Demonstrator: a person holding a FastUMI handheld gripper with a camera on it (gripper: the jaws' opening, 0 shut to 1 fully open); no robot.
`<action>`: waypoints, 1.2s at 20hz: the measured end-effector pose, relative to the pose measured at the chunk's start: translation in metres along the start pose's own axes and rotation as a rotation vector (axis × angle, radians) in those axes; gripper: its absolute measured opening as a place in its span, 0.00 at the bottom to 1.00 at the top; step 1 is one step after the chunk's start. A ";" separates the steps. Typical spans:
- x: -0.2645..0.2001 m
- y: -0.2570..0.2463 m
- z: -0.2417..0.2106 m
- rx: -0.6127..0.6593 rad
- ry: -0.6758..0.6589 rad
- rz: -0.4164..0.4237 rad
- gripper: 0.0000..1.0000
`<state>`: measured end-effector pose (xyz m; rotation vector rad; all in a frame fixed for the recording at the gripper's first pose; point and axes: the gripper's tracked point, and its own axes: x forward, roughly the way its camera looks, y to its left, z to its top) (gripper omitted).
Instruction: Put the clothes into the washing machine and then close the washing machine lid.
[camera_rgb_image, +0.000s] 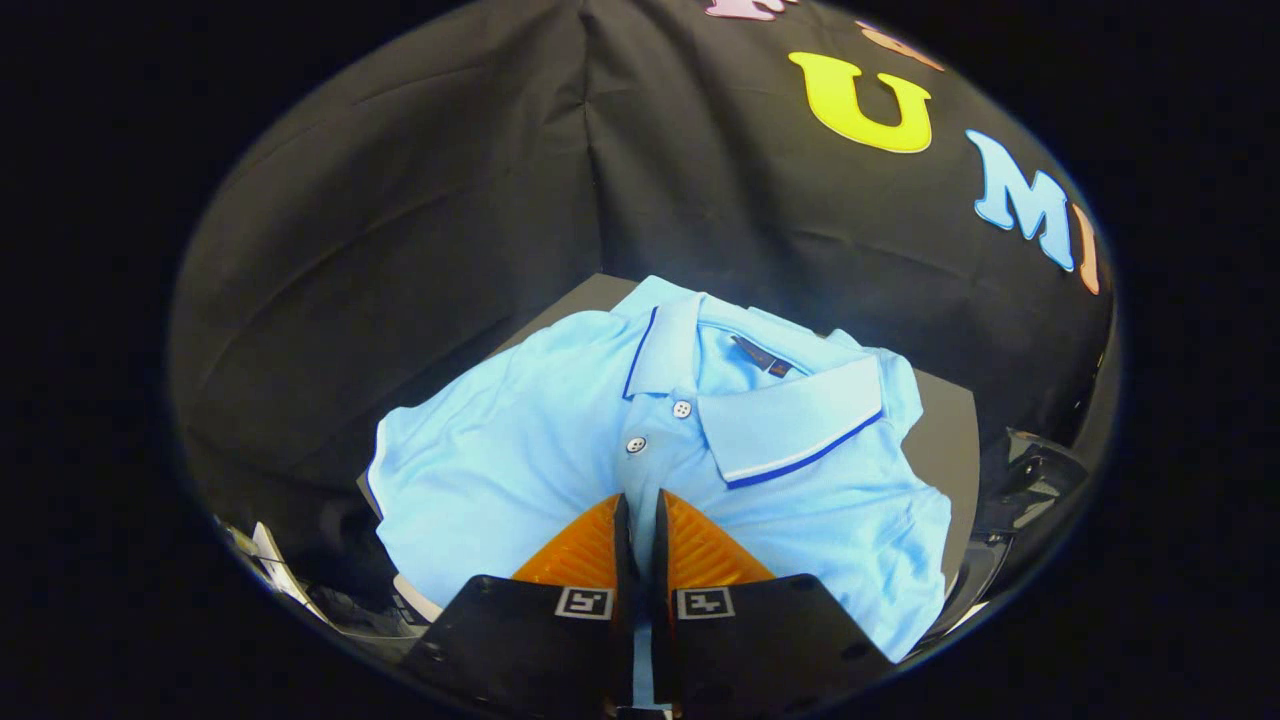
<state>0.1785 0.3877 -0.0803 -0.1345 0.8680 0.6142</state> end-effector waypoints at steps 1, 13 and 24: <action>0.006 0.004 0.001 0.027 -0.012 -0.002 0.09; -0.053 -0.004 0.040 0.065 -0.243 0.134 0.02; -0.110 -0.068 0.043 0.129 -0.343 0.138 0.01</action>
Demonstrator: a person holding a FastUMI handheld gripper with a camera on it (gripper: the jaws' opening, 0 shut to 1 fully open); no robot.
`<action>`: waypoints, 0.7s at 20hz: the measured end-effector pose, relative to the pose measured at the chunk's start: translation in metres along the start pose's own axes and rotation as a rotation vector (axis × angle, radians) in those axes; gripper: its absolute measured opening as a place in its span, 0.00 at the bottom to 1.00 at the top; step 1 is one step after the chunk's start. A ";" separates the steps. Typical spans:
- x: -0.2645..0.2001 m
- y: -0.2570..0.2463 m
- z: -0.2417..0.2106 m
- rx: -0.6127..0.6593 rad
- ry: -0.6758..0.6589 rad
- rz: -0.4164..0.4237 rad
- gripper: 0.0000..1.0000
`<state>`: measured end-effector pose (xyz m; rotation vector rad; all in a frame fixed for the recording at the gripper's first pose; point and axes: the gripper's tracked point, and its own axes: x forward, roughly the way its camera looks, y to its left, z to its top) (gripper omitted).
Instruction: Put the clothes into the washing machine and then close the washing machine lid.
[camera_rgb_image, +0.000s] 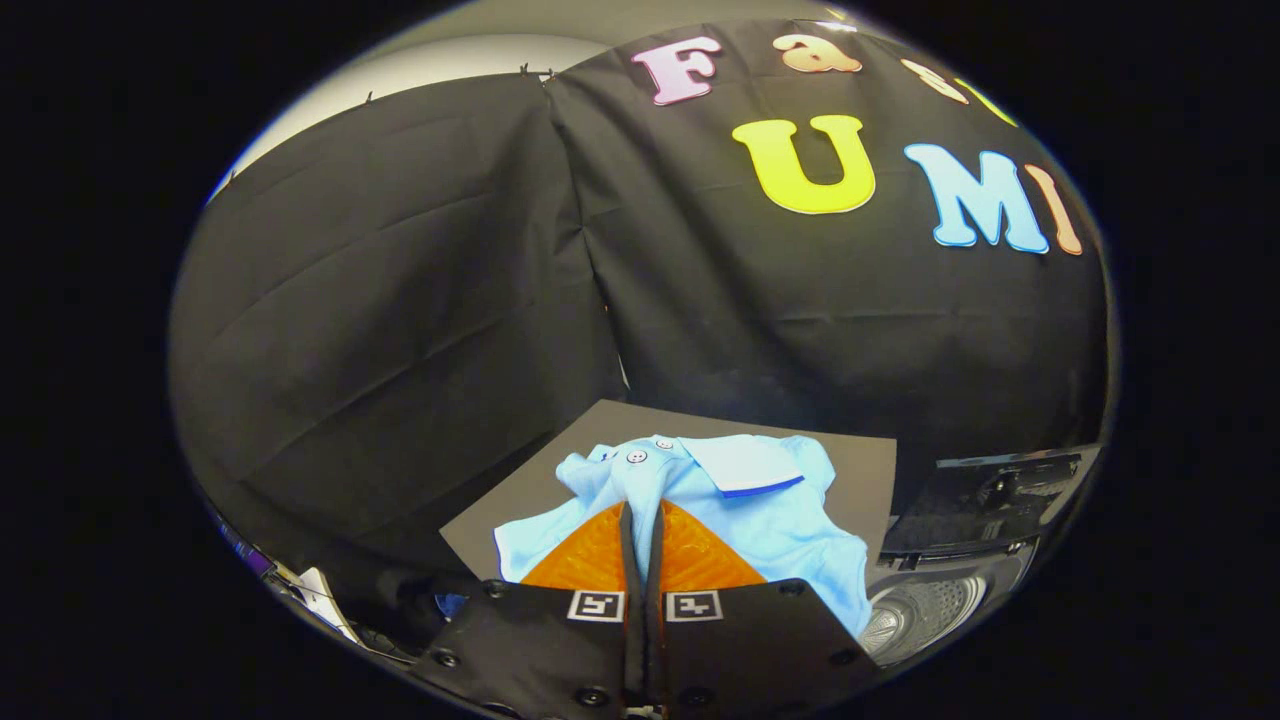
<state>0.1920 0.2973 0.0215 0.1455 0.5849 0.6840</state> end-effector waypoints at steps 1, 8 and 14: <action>-0.005 -0.005 0.003 0.004 -0.007 -0.004 0.01; -0.039 -0.051 0.016 -0.017 -0.052 -0.065 0.01; -0.069 -0.099 0.016 -0.014 -0.072 -0.131 0.01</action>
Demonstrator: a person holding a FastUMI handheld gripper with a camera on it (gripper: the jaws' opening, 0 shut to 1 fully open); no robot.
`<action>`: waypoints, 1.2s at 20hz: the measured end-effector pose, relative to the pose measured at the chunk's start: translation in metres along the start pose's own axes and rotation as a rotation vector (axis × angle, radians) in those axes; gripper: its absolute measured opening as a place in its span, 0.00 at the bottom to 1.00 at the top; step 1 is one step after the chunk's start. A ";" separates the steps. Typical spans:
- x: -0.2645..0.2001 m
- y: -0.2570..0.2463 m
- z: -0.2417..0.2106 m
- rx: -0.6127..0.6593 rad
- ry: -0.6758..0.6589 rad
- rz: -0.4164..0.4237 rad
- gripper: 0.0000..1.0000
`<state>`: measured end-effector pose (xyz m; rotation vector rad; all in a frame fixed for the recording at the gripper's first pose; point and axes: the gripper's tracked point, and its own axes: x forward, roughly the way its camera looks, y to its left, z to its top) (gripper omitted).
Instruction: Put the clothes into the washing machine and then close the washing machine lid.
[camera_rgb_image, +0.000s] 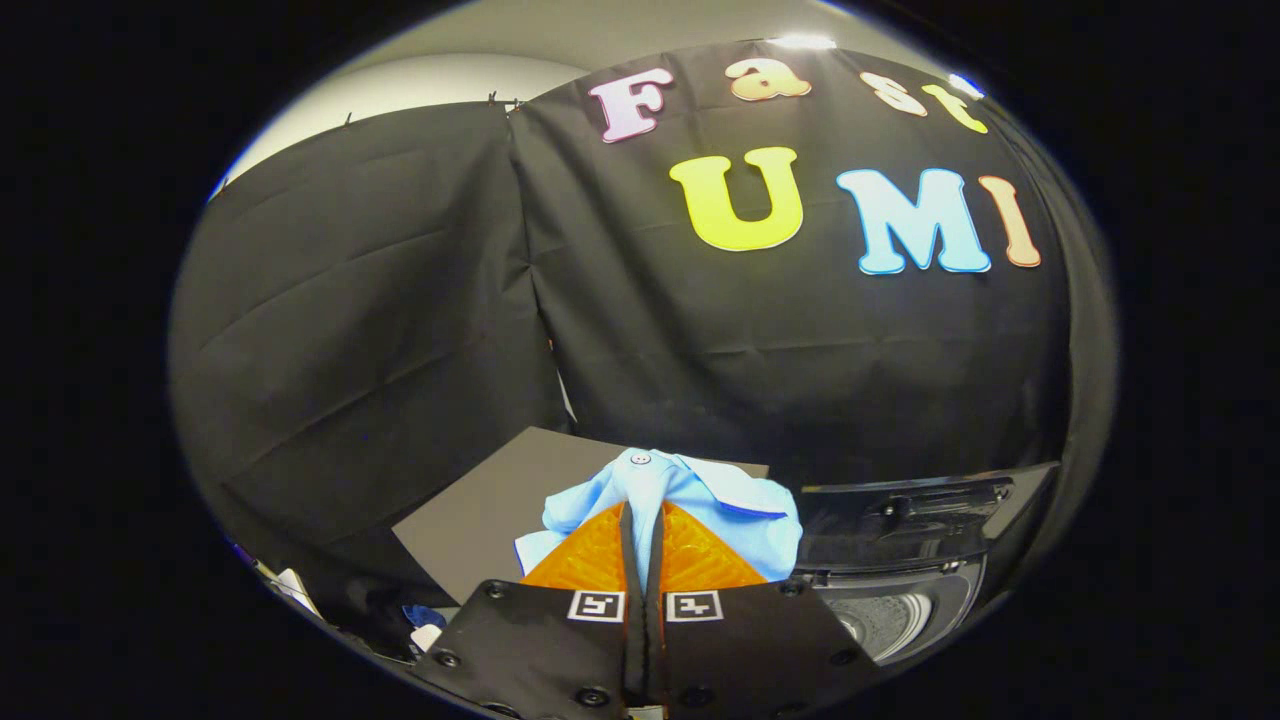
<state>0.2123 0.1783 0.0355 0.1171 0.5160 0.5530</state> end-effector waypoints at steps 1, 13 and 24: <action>-0.005 -0.009 -0.002 0.002 0.000 -0.014 0.01; -0.049 -0.124 -0.015 0.079 -0.004 -0.147 0.01; -0.058 -0.203 -0.054 0.099 0.030 -0.248 0.01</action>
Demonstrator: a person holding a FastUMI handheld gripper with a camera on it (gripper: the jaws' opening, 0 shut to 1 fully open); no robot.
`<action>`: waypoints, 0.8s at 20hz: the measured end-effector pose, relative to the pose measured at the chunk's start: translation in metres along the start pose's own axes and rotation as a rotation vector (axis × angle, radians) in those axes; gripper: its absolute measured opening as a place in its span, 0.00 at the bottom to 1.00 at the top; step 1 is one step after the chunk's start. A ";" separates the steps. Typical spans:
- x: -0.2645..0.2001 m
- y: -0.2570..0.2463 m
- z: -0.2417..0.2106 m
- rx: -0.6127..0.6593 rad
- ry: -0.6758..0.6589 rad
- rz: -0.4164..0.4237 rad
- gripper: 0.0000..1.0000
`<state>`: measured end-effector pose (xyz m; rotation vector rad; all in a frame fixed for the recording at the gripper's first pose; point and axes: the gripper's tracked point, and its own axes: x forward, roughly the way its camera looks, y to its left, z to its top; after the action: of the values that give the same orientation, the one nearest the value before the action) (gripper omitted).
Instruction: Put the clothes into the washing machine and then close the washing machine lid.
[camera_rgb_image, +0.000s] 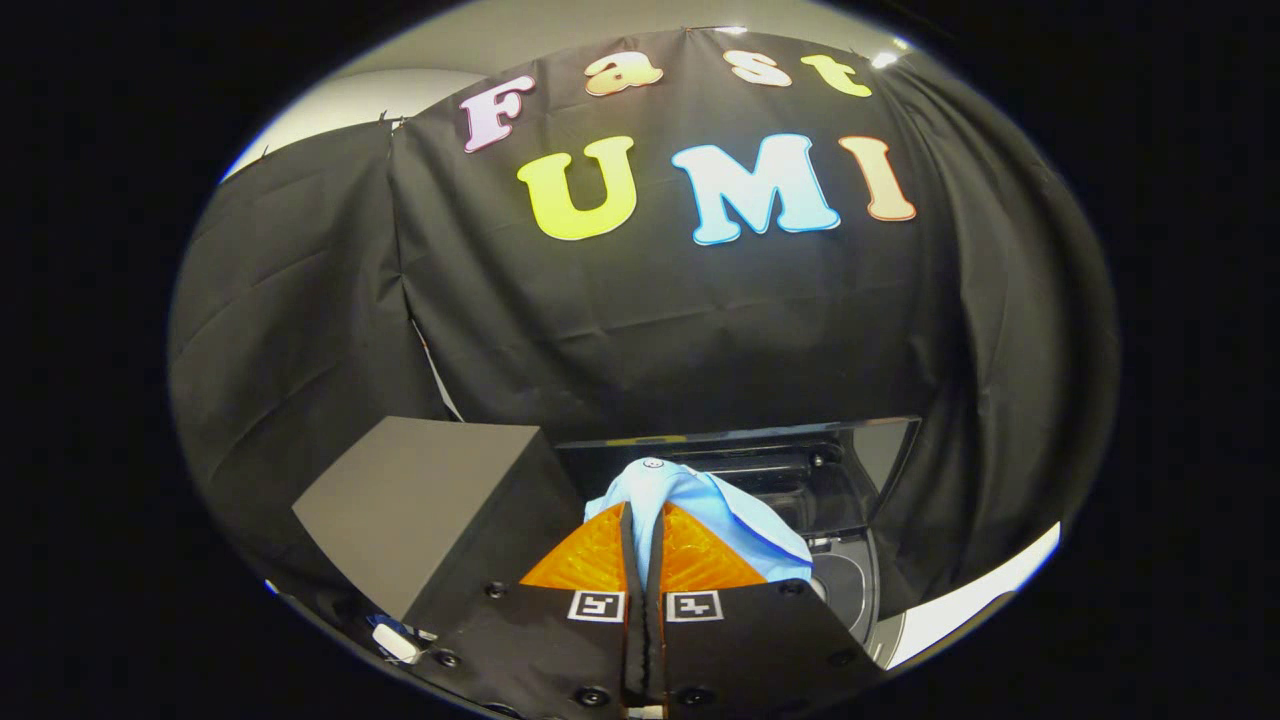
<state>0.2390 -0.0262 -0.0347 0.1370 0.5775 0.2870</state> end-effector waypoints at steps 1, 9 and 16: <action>0.001 -0.003 -0.008 -0.005 0.005 -0.006 0.02; 0.031 -0.027 -0.066 -0.002 0.089 -0.047 0.02; 0.048 -0.045 -0.105 -0.002 0.129 -0.101 0.02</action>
<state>0.2291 -0.0499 -0.1557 0.0874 0.7096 0.1989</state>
